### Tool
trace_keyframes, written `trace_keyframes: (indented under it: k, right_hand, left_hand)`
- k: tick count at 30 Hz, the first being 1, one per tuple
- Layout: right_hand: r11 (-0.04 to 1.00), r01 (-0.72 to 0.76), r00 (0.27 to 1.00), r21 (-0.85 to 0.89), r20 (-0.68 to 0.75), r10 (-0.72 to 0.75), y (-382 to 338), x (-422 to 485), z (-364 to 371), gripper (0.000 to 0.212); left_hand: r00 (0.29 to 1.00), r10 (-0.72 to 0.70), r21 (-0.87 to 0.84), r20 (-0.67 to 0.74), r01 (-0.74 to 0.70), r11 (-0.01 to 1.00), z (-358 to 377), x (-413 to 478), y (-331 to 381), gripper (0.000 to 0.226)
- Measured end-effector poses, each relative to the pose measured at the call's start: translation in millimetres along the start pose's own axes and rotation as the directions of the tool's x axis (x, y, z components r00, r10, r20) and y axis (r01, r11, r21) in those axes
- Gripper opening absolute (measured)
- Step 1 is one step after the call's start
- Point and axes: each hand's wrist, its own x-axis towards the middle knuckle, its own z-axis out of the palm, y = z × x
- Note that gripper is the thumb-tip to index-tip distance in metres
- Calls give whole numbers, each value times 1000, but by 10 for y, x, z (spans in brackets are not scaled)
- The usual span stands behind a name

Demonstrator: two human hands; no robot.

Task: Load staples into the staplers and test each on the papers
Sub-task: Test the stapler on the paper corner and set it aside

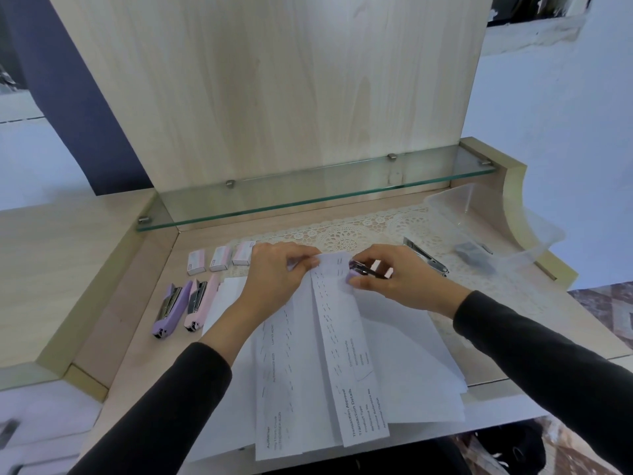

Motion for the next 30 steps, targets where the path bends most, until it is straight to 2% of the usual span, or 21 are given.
trace_keyframes:
  k: [4, 7, 11, 12, 15, 18, 25, 27, 30]
  right_hand:
    - [976, -199, 973, 93, -103, 208, 159, -70, -174, 24]
    - [936, -339, 933, 93, -97, 348, 304, -132, -285, 25]
    - [936, -334, 942, -112, -5, 336, 337, -203, -249, 14]
    - [938, -316, 948, -141, -2, 319, 335, -210, -218, 19]
    - [930, -270, 963, -248, -68, 262, 318, -195, -120, 27]
    - [904, -300, 951, -305, -166, 260, 331, -150, -47, 28]
    - [813, -393, 915, -429, -268, 301, 400, -81, 75, 35]
    - [778, -413, 908, -473, -283, 310, 404, -65, 93, 35]
    - [765, -419, 905, -489, -295, 307, 363, -61, 80, 38]
  left_hand:
    - [996, -76, -50, 53, 79, 996, 83, 24, -82, 18]
    - [990, -120, -44, 79, 124, 991, 176, 46, -117, 15]
    - [976, -162, 0, 144, 164, 986, 305, 88, -114, 16]
    - [969, -169, 39, 179, 165, 986, 334, 90, -102, 18]
    - [963, -161, 96, 218, 143, 985, 375, 60, -83, 19]
    - [966, -153, 74, 208, 141, 987, 305, 2, -106, 16]
    - [979, -180, -9, 96, 182, 983, -169, -253, -262, 11]
    - [969, -247, -26, -16, 246, 969, -411, -311, -352, 10]
    - [901, -408, -116, -149, 394, 912, -766, -368, -503, 11]
